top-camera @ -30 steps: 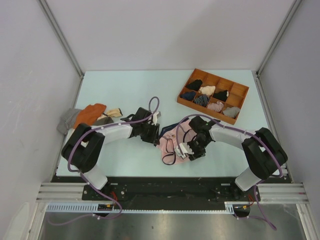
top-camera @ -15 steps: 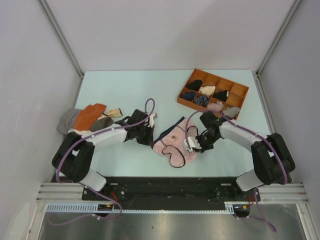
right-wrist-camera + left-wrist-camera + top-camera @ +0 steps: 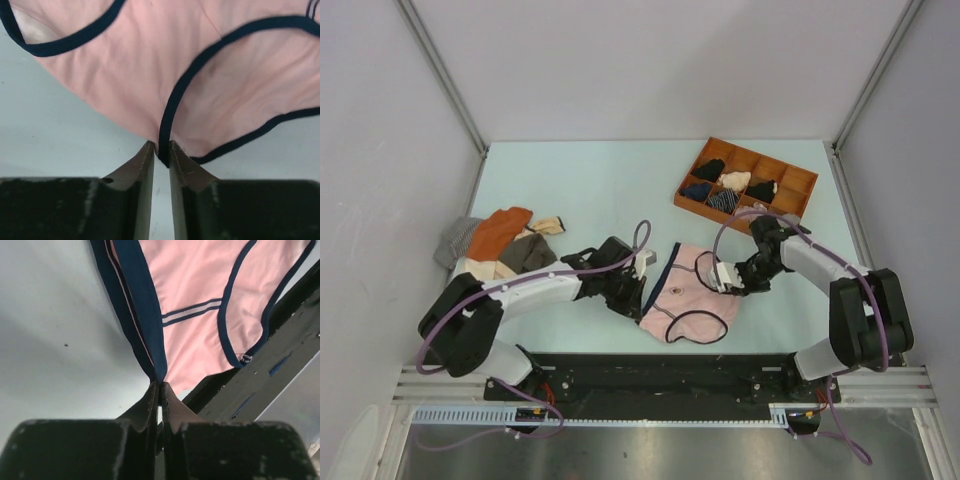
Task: Roll the underwear
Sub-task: Flatten out the underwear at the center of the board.
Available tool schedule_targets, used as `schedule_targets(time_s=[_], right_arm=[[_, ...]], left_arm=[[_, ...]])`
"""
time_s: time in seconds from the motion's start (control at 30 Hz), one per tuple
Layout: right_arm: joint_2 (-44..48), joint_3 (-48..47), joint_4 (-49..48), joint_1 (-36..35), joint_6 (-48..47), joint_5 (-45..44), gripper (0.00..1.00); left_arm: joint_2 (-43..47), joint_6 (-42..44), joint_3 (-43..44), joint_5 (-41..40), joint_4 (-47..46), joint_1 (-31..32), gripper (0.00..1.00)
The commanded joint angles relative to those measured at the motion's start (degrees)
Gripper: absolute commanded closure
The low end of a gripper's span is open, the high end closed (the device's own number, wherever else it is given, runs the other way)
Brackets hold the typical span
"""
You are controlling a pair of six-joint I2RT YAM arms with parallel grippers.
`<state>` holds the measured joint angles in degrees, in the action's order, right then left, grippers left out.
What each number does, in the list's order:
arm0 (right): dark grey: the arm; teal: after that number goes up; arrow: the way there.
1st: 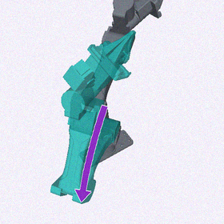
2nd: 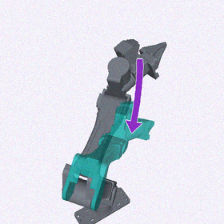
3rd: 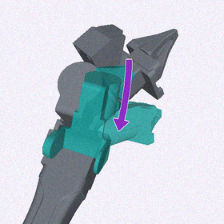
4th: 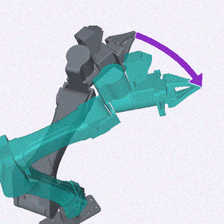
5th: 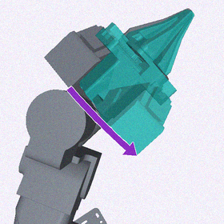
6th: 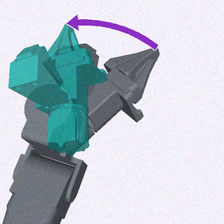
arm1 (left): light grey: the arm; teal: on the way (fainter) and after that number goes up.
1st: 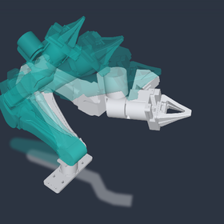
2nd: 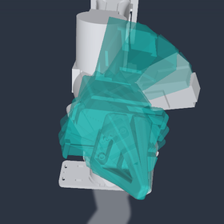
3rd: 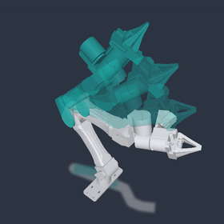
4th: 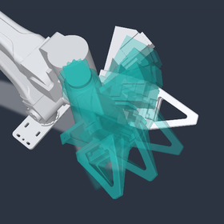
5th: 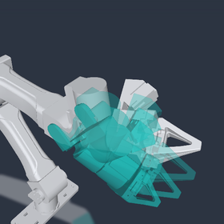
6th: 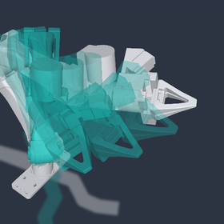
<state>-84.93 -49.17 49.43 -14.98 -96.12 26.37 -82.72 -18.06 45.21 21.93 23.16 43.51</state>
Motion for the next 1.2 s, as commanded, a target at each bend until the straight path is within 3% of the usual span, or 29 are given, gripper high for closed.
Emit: schedule_targets(time_s=[0.0,0.07,0.23,0.33,0.43,0.63,0.87,1.17], right_arm=[[3.00,-0.93,1.55,2.59,0.31,2.63,0.67],[4.32,-1.80,3.12,4.52,1.19,5.17,0.57],[5.65,-6.38,6.91,8.91,8.73,15.28,0.51],[2.85,-7.43,-1.22,9.27,25.49,18.98,0.49],[-2.50,-9.00,-9.66,8.83,39.88,18.90,0.49],[-11.13,-12.36,-12.43,8.39,50.31,15.56,0.50],[-14.83,-12.44,-13.83,8.48,53.31,12.13,0.50],[-18.17,-14.11,-13.57,5.93,54.81,8.44,0.50]], left_arm=[[-0.78,-1.80,-1.88,0.92,-0.74,0.17,0.86],[0.71,-1.98,-1.01,-0.75,0.56,0.35,0.77],[6.95,0.92,3.99,-5.05,7.85,0.44,0.49],[6.17,2.06,5.76,-6.02,5.08,0.27,0.33],[-0.04,2.42,10.23,-6.20,0.68,0.18,0.25],[-16.91,4.88,23.94,-6.20,-4.61,-1.14,0.21],[-31.60,6.02,36.51,-4.97,-3.83,-2.73,0.28],[-39.01,5.32,42.94,-10.07,-2.50,-2.72,0.34]])
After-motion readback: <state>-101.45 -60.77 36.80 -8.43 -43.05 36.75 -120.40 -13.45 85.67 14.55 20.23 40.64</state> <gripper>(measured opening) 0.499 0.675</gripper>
